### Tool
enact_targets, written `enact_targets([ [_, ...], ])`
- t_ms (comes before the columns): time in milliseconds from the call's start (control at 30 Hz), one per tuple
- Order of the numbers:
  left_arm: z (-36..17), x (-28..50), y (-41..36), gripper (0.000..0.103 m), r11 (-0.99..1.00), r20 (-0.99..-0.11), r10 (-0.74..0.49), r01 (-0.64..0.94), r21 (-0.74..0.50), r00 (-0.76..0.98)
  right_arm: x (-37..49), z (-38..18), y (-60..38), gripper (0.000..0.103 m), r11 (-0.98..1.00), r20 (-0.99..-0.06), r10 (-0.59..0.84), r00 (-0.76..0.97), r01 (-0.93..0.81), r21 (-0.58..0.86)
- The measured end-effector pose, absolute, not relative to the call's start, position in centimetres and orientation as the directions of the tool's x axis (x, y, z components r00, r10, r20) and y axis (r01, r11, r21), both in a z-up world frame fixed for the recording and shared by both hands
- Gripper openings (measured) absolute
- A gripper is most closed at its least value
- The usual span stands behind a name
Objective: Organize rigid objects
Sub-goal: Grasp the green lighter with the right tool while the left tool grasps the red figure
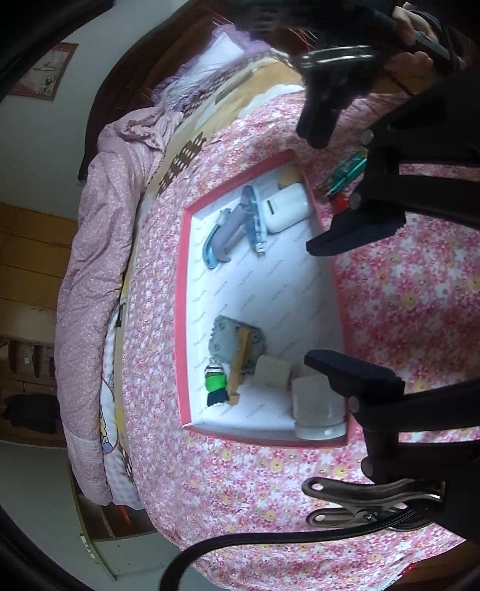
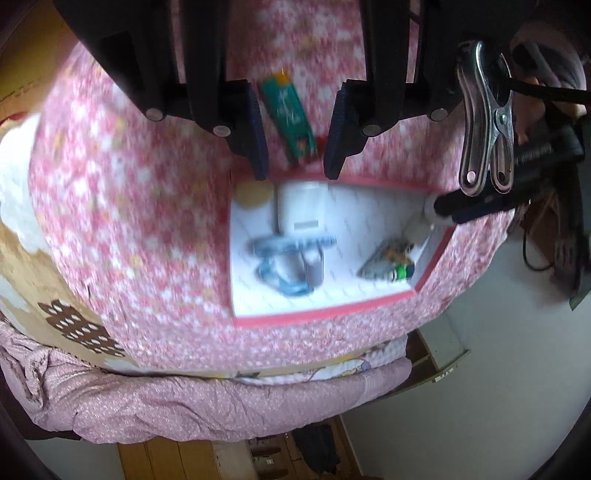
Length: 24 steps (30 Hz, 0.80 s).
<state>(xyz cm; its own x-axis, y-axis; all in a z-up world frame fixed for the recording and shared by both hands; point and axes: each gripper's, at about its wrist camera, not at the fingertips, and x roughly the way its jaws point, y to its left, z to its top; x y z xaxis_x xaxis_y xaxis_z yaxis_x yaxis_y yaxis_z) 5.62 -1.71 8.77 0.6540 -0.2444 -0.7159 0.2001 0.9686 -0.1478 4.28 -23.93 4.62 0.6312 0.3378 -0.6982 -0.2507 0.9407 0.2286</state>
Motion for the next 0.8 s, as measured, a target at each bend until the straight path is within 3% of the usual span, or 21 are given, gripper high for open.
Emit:
enact_targets([
  [300,7.5,3.4,-2.1,0.056,0.97,-0.73,-0.225,0.218,-0.106,0.646,3.0,1.8,-21.6,0.032,0.958,-0.725,0.208,0.657,-0.285,0.017],
  [533,6.3,3.0,-2.8,0.056,0.957,-0.743,-0.266,0.26,-0.128,0.615,3.5,-0.1,-21.1,0.032,0.957,-0.759,0.205,0.618,-0.289,0.023],
  [600,6.1,2.9,-3.2,0.056,0.955,-0.741,-0.269,0.271,-0.122,0.616,3.2,-0.2,-21.1,0.024,0.956,-0.752,0.2,0.628,-0.292,0.011],
  [800,5.3,3.2,-5.2,0.056,0.941,-0.753,-0.293,0.318,-0.117,0.59,1.9,0.0,-22.0,0.024,0.969,-0.752,0.178,0.635,-0.245,0.023],
])
